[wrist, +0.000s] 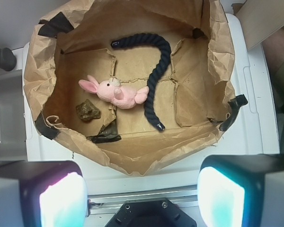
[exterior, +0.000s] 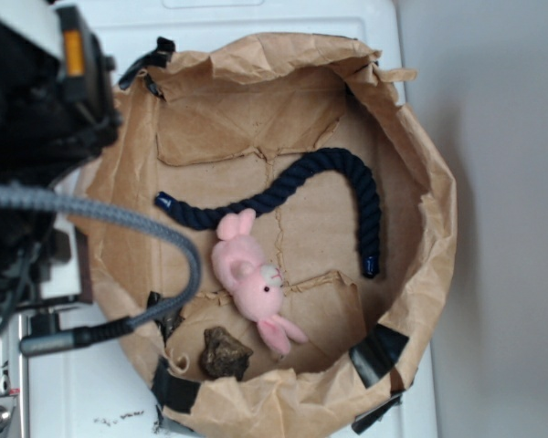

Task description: Grab the blue rope.

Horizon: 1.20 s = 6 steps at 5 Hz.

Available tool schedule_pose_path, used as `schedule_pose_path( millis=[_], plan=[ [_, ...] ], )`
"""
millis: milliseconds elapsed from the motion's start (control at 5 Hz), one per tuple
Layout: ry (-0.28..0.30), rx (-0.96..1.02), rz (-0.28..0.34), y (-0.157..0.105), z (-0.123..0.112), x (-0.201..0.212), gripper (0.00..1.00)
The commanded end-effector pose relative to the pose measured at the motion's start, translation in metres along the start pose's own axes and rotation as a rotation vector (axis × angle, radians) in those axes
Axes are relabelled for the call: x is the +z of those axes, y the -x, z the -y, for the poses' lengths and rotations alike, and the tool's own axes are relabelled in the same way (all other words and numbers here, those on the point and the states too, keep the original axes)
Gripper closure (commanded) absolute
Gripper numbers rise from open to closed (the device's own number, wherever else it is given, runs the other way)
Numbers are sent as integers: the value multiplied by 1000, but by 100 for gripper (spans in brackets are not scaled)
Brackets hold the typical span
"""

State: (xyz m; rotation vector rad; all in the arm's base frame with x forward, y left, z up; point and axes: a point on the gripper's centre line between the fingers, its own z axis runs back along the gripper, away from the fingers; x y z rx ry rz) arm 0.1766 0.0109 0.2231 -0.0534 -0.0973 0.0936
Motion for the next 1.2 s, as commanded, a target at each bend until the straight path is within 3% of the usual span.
schedule_pose_path(
  millis=[0,400,600,1000],
  plan=[
    [-5,-6,5,-5,1,-9,0],
    [-6,-6,-21,-22,10,-33,0],
    [-10,-8,-17,-36,0,-57,0],
    [22,-27,25,-104,-32,-96,0]
  ],
)
